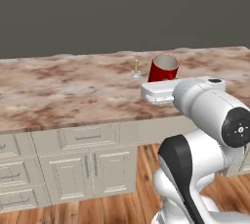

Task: Open the cabinet directly in front. Then move the liquor and the mug to the dining counter with the candle on it.

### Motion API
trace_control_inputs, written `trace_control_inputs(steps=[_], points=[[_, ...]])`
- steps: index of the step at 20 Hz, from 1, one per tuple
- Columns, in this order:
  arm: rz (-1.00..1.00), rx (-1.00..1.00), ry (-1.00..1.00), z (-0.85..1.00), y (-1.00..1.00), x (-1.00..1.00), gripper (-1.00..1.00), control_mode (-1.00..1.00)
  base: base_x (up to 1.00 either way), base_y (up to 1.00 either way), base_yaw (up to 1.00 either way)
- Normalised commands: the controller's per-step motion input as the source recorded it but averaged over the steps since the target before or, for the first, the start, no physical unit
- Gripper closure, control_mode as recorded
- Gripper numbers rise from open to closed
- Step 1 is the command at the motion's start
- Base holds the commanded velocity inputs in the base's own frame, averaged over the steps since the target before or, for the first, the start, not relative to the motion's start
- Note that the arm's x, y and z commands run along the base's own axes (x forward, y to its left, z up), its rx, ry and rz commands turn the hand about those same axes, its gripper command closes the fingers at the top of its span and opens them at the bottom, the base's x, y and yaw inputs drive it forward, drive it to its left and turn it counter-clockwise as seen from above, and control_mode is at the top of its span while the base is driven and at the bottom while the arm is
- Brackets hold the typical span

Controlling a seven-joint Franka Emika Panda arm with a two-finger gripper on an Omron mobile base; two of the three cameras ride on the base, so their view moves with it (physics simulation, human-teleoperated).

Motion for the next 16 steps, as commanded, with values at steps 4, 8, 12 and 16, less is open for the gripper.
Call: trace_control_inputs(steps=[4, 8, 12, 16], points=[[0.00, 0.00, 0.00, 0.00, 0.00, 0.00, 1.00, 1.00, 0.75, 0.90, -0.25], [0.00, 0.00, 0.00, 0.00, 0.00, 0.00, 1.00, 1.00, 0.82, 0.48, -0.26], [0.00, 0.00, 0.00, 0.00, 0.00, 0.00, 1.00, 1.00, 0.57, 0.24, -0.14], [0.00, 0.00, 0.00, 0.00, 0.00, 0.00, 1.00, 1.00, 0.48, 0.00, -0.01]])
